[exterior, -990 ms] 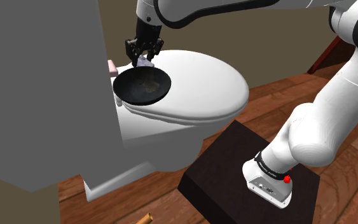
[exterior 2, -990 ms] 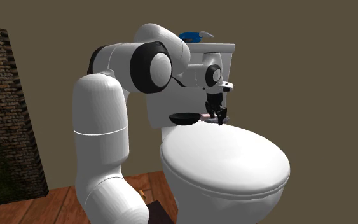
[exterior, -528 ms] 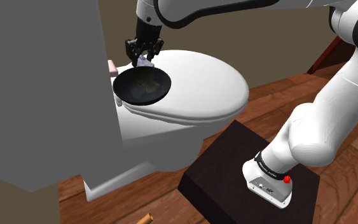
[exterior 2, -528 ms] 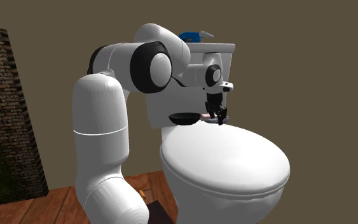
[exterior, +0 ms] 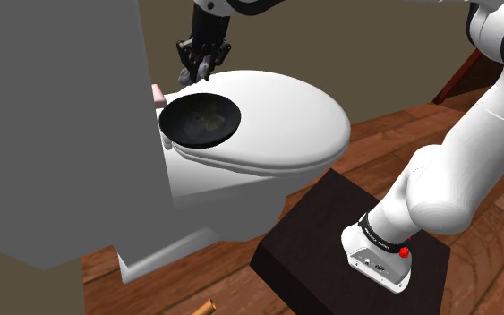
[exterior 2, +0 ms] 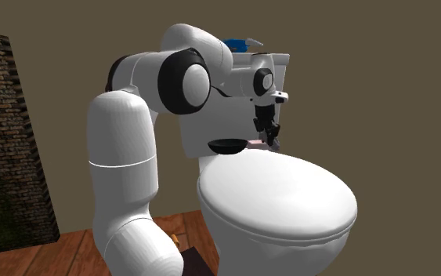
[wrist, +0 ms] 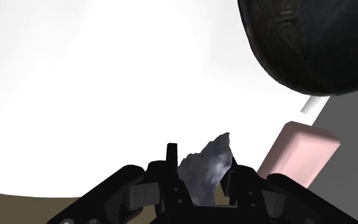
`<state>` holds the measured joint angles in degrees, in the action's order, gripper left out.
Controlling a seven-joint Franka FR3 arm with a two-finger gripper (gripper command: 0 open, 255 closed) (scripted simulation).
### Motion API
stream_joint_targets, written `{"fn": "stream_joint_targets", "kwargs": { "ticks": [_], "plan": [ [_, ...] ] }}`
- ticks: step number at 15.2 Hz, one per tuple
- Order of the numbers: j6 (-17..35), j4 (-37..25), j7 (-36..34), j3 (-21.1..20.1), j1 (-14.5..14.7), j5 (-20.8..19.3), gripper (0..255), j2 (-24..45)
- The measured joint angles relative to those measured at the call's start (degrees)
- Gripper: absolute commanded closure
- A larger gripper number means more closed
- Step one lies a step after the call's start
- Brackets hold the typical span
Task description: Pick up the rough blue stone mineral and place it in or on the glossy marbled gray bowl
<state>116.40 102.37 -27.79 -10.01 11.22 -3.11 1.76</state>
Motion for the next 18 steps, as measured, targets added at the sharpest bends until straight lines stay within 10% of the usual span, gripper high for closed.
{"fn": "stream_joint_targets", "kwargs": {
  "ticks": [18],
  "plan": [
    [-13.88,-14.87,-0.04,-0.36,0.43,-0.12,255,1.04]
  ]
}}
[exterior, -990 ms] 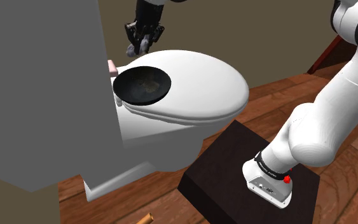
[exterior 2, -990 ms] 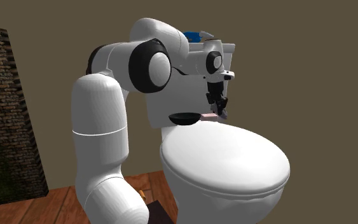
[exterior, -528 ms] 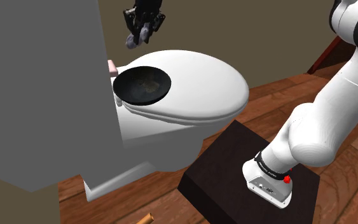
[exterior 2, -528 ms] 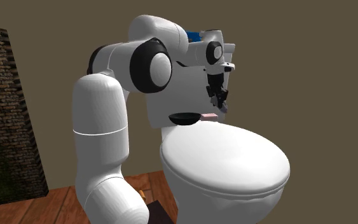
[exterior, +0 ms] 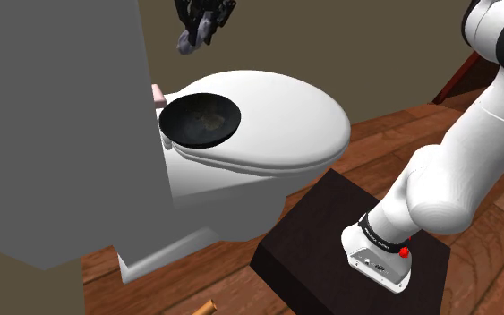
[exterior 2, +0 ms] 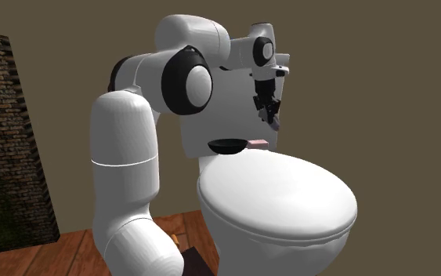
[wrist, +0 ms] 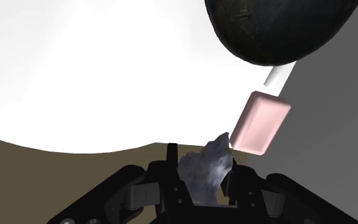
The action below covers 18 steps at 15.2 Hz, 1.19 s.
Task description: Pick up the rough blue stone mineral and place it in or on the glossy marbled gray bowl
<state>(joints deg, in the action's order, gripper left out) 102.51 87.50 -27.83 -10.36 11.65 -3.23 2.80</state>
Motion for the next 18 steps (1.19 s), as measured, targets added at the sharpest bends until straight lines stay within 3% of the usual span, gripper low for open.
{"fn": "stream_joint_targets", "kwargs": {
  "ticks": [11,18],
  "plan": [
    [0.57,13.2,-10.78,-5.58,5.19,0.89,255,-12.34],
    [4.1,18.98,-13.08,-6.82,6.19,1.25,255,-14.51]
  ]
}}
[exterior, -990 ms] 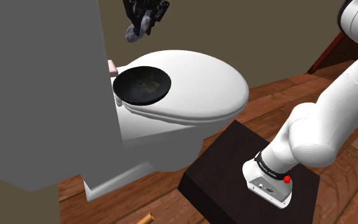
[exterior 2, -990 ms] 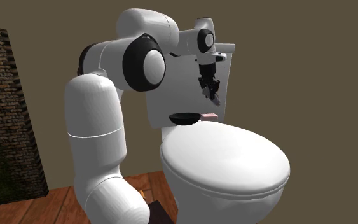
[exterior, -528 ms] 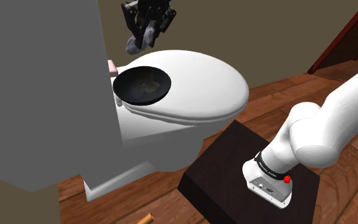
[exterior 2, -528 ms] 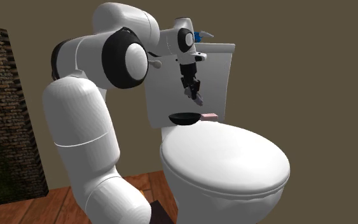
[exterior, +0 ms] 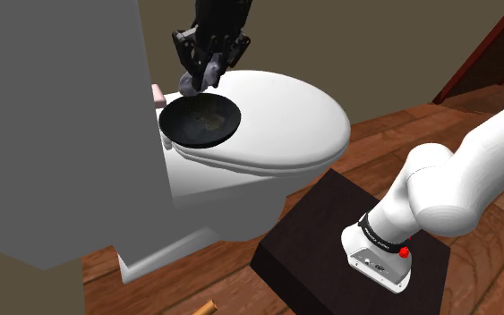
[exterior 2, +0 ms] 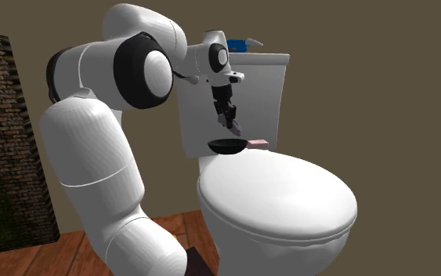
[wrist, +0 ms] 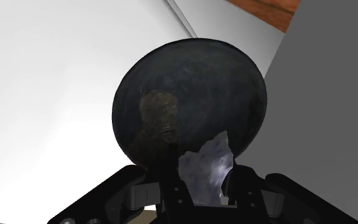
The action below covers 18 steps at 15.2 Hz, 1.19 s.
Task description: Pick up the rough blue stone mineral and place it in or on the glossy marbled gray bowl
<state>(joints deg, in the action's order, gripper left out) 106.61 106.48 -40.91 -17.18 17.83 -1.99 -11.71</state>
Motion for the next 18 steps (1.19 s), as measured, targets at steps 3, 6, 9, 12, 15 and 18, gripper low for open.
{"fn": "stream_joint_targets", "kwargs": {
  "ticks": [3,6,9,12,15,18],
  "plan": [
    [2.4,2.7,-0.02,0.05,0.01,0.06,255,-0.3],
    [4.62,4.96,-0.36,-0.12,0.11,0.03,255,-0.33],
    [6.3,6.6,-0.45,-0.13,0.11,0.0,255,-0.3],
    [6.62,6.98,-0.47,-0.15,0.13,0.02,255,-0.39],
    [6.68,7.04,-0.47,-0.16,0.13,0.03,0,-0.41],
    [6.68,7.04,-0.47,-0.14,0.12,0.02,0,-0.4]
  ]
}}
